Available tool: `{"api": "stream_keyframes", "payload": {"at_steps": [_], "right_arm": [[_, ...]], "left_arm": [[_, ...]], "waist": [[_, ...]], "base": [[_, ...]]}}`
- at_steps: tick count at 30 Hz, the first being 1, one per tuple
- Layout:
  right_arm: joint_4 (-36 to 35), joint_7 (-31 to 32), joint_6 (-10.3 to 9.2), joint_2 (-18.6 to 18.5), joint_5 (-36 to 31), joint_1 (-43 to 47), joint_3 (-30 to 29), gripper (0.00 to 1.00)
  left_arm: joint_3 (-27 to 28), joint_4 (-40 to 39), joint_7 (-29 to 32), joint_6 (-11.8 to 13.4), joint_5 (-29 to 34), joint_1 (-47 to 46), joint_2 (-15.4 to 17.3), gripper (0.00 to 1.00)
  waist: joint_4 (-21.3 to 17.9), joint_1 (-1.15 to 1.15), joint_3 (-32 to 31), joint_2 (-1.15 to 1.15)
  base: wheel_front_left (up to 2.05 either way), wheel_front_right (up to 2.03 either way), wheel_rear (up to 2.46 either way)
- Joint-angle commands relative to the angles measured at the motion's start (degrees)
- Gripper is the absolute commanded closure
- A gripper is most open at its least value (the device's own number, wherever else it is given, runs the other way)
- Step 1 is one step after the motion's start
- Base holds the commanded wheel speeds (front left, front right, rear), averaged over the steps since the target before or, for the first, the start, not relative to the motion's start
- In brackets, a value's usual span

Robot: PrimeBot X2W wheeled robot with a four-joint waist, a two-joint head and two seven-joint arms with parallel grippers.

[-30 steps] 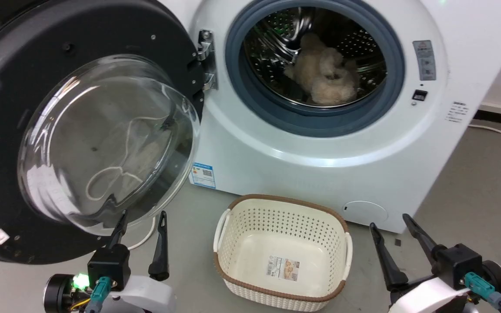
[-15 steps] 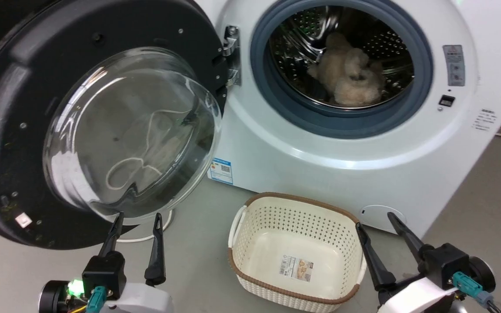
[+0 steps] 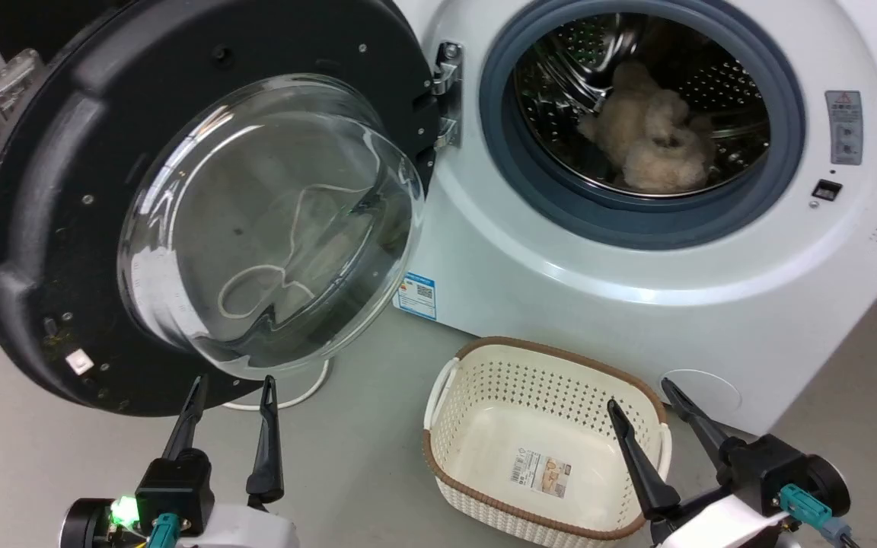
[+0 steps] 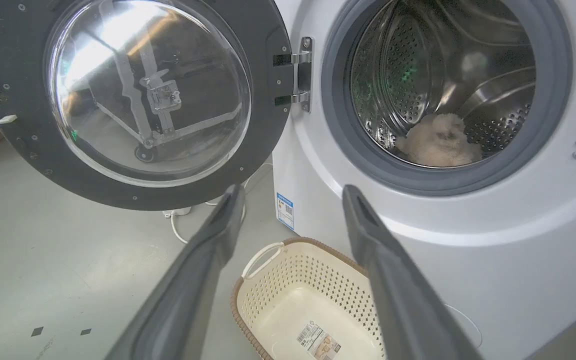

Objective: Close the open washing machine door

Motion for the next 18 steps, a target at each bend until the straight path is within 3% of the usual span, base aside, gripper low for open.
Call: {"api": "stream_keyframes", "payload": {"at_steps": [1,18], "right_arm": [[0.33,-0.70,0.03,-0.36,0.81,-1.07,0.51,0.00],[2.33,-2.97,0.03,-1.57,3.06,-1.09,4.35,0.00]], "left_arm": [[-0.03,-0.43,-0.74,0.44,-0.24,0.80,0.40,0.00],[-0.58,-0.45,-3.01,1.13,-0.48,2.03,0.68,0.00]], "waist": [[0.56,0.00,-0.07,0.00],[5.17,0.00,0.00,0.00]], "base": [[0.00,0.00,0.00],[0.00,0.00,0.00]]}}
